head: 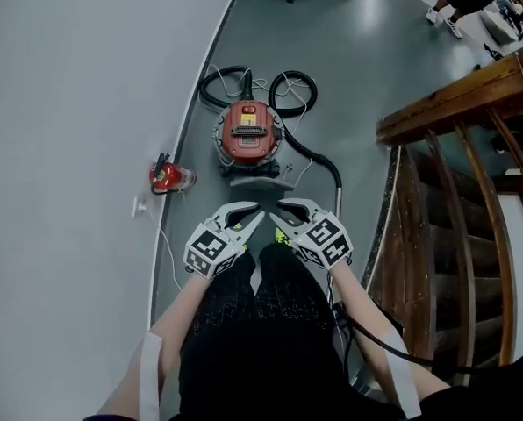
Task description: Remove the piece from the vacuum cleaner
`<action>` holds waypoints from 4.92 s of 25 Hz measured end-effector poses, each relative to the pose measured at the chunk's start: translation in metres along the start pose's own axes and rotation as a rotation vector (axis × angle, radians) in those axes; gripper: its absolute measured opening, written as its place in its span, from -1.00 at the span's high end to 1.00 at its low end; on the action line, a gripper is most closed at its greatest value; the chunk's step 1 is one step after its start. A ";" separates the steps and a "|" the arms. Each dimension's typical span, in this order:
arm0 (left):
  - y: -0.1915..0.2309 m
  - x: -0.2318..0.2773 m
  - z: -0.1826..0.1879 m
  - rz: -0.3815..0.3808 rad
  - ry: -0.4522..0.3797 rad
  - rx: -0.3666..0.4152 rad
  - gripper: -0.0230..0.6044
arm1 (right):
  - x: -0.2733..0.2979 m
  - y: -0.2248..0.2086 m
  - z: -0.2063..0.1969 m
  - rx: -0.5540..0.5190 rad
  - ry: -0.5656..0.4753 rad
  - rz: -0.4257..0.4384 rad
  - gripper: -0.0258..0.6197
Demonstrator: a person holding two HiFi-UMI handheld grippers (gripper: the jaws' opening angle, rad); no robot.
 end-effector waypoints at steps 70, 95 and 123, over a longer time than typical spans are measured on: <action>0.232 0.196 -0.246 0.036 0.358 0.146 0.16 | 0.253 -0.168 -0.246 -0.267 0.420 0.053 0.19; 0.240 0.206 -0.255 0.008 0.439 0.190 0.48 | 0.260 -0.173 -0.250 -0.271 0.425 0.091 0.50; 0.241 0.205 -0.258 0.024 0.454 0.150 0.67 | 0.260 -0.173 -0.252 -0.284 0.437 0.077 0.59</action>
Point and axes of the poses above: the fingertips, and each gripper's own axes: x forward along the fingers, y to its left, z out of its top, the point moved 6 cm from there along -x, backward along the fingers, and after that the axes turned 7 degrees about -x, right-handed, at the moved point
